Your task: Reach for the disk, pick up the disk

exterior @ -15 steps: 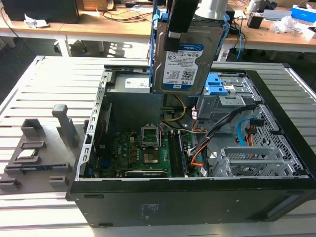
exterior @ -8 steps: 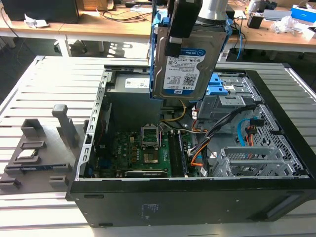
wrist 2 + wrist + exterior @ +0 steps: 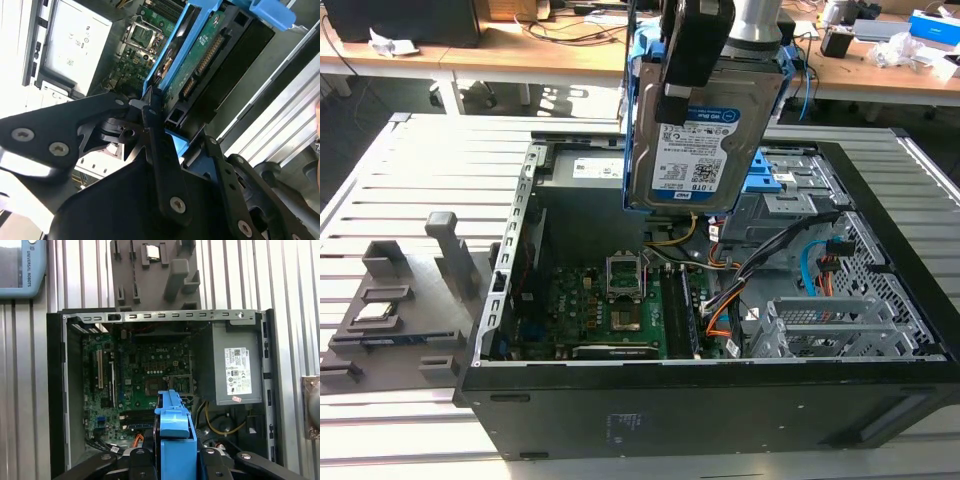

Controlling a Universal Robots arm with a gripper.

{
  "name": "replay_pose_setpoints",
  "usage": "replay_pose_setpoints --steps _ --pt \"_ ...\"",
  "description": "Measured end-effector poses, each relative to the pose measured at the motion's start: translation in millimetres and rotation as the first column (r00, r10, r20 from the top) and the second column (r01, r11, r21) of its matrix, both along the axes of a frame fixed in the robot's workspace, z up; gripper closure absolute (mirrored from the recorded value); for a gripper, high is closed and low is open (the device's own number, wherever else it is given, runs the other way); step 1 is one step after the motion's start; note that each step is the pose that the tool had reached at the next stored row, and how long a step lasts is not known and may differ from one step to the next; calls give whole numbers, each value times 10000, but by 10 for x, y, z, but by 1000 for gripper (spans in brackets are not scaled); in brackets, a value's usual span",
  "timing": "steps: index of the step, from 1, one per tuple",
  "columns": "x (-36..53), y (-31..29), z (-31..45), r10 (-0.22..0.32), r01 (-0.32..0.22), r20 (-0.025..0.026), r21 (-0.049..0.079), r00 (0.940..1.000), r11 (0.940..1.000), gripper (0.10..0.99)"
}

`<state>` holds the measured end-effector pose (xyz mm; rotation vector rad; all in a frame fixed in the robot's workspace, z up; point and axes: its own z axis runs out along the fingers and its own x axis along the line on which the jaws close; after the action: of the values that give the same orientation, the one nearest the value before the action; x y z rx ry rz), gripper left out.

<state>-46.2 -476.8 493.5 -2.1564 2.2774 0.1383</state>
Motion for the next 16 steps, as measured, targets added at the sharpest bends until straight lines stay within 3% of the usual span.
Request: replay_pose_setpoints --steps 16 --pt "0 -215 -5 0 0 0 -19 10000 10000 718"
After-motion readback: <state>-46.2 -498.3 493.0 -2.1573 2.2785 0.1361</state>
